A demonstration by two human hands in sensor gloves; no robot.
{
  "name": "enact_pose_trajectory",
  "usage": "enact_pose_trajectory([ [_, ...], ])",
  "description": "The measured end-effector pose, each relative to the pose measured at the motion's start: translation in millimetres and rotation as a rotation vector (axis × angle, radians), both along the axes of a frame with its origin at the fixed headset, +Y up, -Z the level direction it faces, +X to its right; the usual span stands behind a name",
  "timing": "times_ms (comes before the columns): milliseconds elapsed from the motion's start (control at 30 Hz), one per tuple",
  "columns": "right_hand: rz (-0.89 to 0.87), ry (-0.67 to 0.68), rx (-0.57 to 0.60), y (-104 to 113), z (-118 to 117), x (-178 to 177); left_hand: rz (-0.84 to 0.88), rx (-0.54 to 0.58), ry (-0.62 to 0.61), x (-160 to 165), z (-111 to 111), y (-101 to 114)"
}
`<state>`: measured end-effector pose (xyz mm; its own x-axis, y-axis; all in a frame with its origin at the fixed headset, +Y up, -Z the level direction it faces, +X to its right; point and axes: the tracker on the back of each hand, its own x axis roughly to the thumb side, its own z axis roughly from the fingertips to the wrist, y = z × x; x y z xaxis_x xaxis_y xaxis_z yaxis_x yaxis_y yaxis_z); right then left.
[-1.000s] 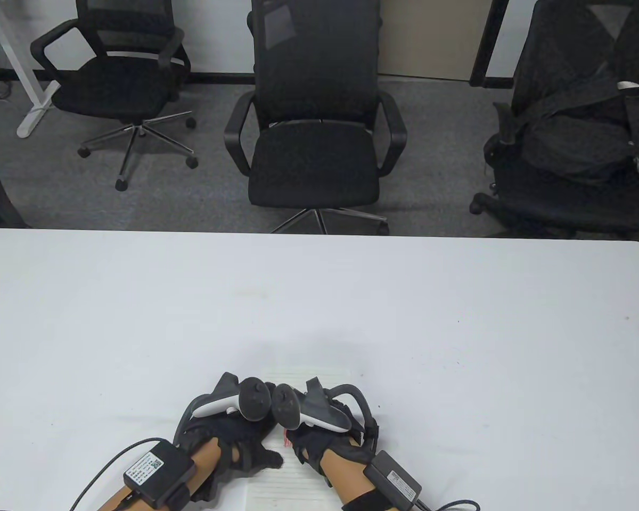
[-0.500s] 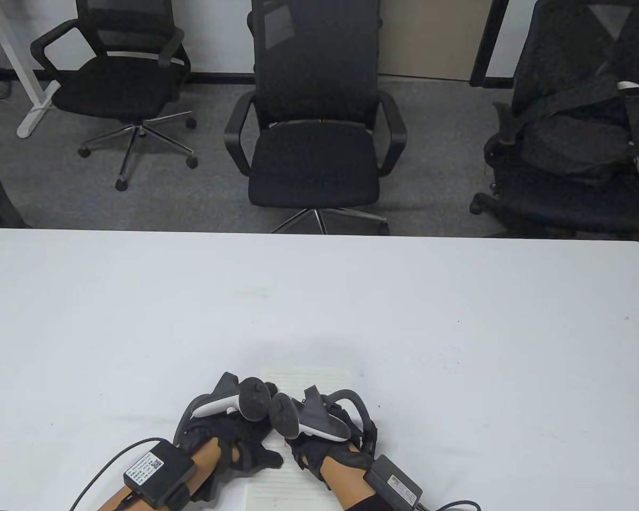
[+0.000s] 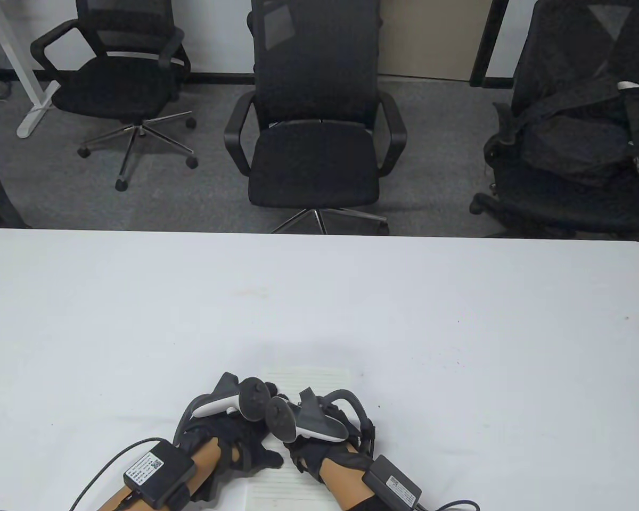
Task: Apply wax crayon on paper
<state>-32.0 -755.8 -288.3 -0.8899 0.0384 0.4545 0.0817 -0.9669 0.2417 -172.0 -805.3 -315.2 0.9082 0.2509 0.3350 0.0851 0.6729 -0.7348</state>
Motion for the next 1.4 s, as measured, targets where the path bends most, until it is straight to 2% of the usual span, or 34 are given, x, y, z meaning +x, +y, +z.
enact_pose_trajectory([
  [67,0.001,-0.006,0.022,0.1,0.1,-0.2,0.0,0.0,0.0,0.0,0.0,0.0],
  [167,-0.007,-0.038,0.145,0.3,0.6,2.6,-0.001,0.0,0.0,0.0,0.0,0.0],
  [300,0.012,-0.006,0.006,1.7,-2.3,4.1,0.0,0.0,0.0,0.0,0.0,0.0],
  [400,0.01,-0.024,-0.004,1.5,-3.7,5.3,0.0,0.0,0.0,-0.1,0.0,0.0],
  [500,-0.016,-0.054,0.132,0.6,-3.5,7.9,-0.001,0.0,0.0,0.0,0.0,0.1],
  [667,0.021,-0.037,-0.031,2.9,-2.2,6.4,-0.001,0.0,0.0,0.0,0.1,0.0],
  [733,0.023,-0.037,0.001,2.5,-2.7,5.7,-0.001,0.0,0.0,0.0,0.1,0.0],
  [833,-0.009,-0.056,0.144,2.0,-2.5,7.6,-0.001,0.001,0.0,0.0,0.1,0.1],
  [867,-0.012,-0.052,0.146,1.9,-2.5,8.0,0.0,0.0,0.0,-0.1,0.1,0.1],
  [933,-0.004,-0.031,0.099,3.0,-2.5,7.7,-0.001,0.001,0.001,0.0,0.2,0.1],
  [1000,0.036,-0.028,-0.046,4.1,-3.3,8.3,-0.001,0.0,0.001,-0.1,0.1,0.0],
  [1033,0.022,-0.033,-0.046,3.7,-2.9,8.6,-0.001,0.001,0.0,0.0,0.1,0.1],
  [1100,0.013,-0.038,-0.02,3.5,-4.1,9.4,-0.001,0.0,0.0,-0.1,0.1,0.1],
  [1167,-0.02,-0.067,0.109,2.4,-3.9,10.5,-0.002,0.001,0.0,-0.1,0.1,0.2],
  [1267,-0.031,-0.078,0.158,1.7,-4.1,11.7,-0.001,0.001,0.0,0.0,0.2,0.2],
  [1333,-0.017,-0.048,0.094,3.2,-4.6,10.5,-0.001,0.001,0.0,-0.1,0.2,0.1],
  [1400,0.009,-0.043,-0.051,3.7,-5.7,9.4,-0.001,0.001,0.0,0.0,0.1,0.2],
])
